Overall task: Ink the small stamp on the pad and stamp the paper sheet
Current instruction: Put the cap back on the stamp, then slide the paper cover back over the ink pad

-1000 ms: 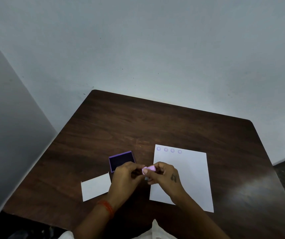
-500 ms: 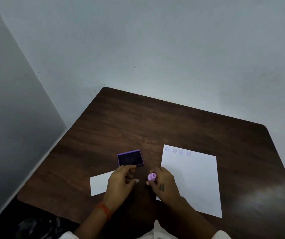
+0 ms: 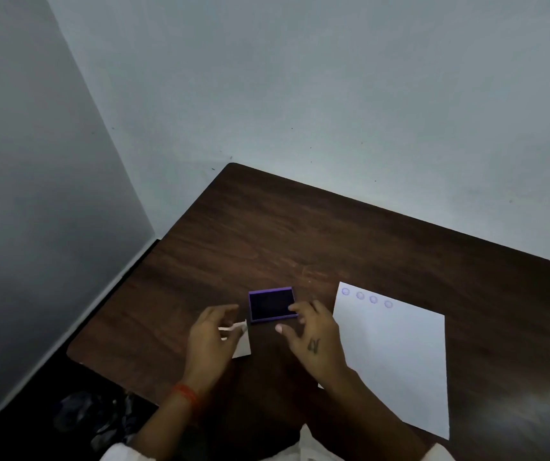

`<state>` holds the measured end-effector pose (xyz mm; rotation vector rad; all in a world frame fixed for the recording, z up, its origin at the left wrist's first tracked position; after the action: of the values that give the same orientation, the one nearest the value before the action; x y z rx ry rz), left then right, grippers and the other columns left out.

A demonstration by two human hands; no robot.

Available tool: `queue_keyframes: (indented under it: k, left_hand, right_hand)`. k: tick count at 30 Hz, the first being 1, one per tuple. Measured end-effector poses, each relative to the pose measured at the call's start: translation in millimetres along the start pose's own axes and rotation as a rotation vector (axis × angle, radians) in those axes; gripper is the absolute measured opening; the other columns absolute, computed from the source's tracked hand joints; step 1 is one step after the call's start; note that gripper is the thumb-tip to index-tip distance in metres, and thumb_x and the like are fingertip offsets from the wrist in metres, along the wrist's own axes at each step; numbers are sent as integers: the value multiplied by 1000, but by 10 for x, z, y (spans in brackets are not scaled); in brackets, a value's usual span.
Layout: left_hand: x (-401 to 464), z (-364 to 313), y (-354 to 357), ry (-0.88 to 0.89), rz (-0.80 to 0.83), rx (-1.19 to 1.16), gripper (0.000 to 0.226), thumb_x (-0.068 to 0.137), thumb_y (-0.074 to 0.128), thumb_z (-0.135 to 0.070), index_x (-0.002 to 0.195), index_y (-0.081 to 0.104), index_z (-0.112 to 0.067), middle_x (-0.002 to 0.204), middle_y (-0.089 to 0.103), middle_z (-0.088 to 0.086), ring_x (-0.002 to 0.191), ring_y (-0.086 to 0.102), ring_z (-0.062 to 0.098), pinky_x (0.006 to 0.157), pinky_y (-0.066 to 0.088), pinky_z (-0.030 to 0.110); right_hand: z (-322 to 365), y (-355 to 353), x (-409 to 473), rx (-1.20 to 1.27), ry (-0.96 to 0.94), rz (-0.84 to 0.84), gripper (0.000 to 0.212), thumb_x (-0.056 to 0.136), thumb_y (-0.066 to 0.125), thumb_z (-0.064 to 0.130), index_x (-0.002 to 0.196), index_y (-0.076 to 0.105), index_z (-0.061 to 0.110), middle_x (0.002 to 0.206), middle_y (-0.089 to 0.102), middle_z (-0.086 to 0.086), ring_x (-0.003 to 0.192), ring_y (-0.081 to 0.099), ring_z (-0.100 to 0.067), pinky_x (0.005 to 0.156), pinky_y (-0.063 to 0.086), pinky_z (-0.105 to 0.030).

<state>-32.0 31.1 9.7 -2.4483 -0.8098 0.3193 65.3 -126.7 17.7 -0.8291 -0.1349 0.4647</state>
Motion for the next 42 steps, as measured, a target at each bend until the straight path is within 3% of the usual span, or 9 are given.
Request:
queue_keyframes:
  k: [5, 8, 11, 17, 23, 30, 36, 42]
  left_hand:
    - [-27, 191, -227, -143, -128, 107, 38, 80, 69, -15, 117, 59, -15, 123, 54, 10, 100, 59, 22, 77, 49, 27]
    - [-93, 323, -267, -249, -89, 179, 43, 83, 65, -17, 124, 53, -15, 129, 51, 14, 116, 49, 28, 97, 46, 41]
    - [-173, 422, -248, -387, -29, 143, 48, 84, 64, -19, 128, 47, -11, 132, 45, 18, 118, 49, 34, 102, 44, 48]
    - [-203, 404, -176, -414, 4, 118, 41, 85, 62, -15, 123, 52, -4, 127, 50, 21, 113, 50, 33, 98, 44, 39]
    - [-187, 345, -160, -418, -9, 90, 43, 85, 62, -16, 125, 51, -3, 129, 50, 20, 115, 51, 34, 100, 44, 41]
    - [26, 45, -98, -355, -39, 19, 46, 83, 64, -16, 126, 50, -8, 129, 54, 16, 114, 54, 30, 99, 47, 42]
    - [308, -289, 112, -277, -1, -4, 49, 82, 66, -17, 128, 49, -7, 130, 51, 16, 116, 53, 29, 103, 44, 44]
    - [335, -322, 384, -338, 79, 30, 53, 84, 64, -19, 132, 44, -6, 135, 48, 16, 123, 48, 30, 107, 40, 42]
  right_hand:
    - [250, 320, 21, 34, -56, 111, 34, 77, 70, 25, 109, 58, 22, 115, 61, -2, 102, 59, -14, 87, 46, -23]
    - [280, 526, -18, 31, -27, 210, 27, 78, 70, 24, 103, 60, 17, 109, 63, -4, 97, 60, -15, 84, 47, -25]
    - [272, 670, -50, -4, 44, 266, 38, 79, 70, 25, 113, 57, 15, 118, 61, -6, 104, 58, -16, 90, 47, -29]
    - [294, 757, -35, -10, 99, 276, 37, 81, 67, 20, 116, 57, 13, 121, 61, -7, 108, 58, -17, 94, 48, -29]
    - [288, 717, -47, 32, 110, 253, 35, 80, 69, 16, 114, 58, 14, 118, 61, -6, 104, 59, -17, 91, 50, -28]
    - [258, 425, 86, 135, 118, 49, 32, 81, 67, 15, 112, 61, 15, 119, 65, -6, 108, 60, -19, 95, 48, -30]
    - [117, 104, 322, 164, 171, -77, 28, 80, 68, 15, 108, 63, 14, 113, 68, -7, 102, 63, -21, 84, 49, -25]
    - [-42, 34, 418, 112, 234, -100, 25, 80, 69, 18, 104, 65, 12, 111, 70, -8, 98, 65, -24, 77, 45, -22]
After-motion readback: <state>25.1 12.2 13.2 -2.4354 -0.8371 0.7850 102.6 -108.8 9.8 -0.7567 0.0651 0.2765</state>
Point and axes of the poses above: each hand's wrist, its own x-axis towards the middle knuckle, its own y-axis out of the palm, z = x × y, the point moved 3 cm from there along x, towards the middle knuckle
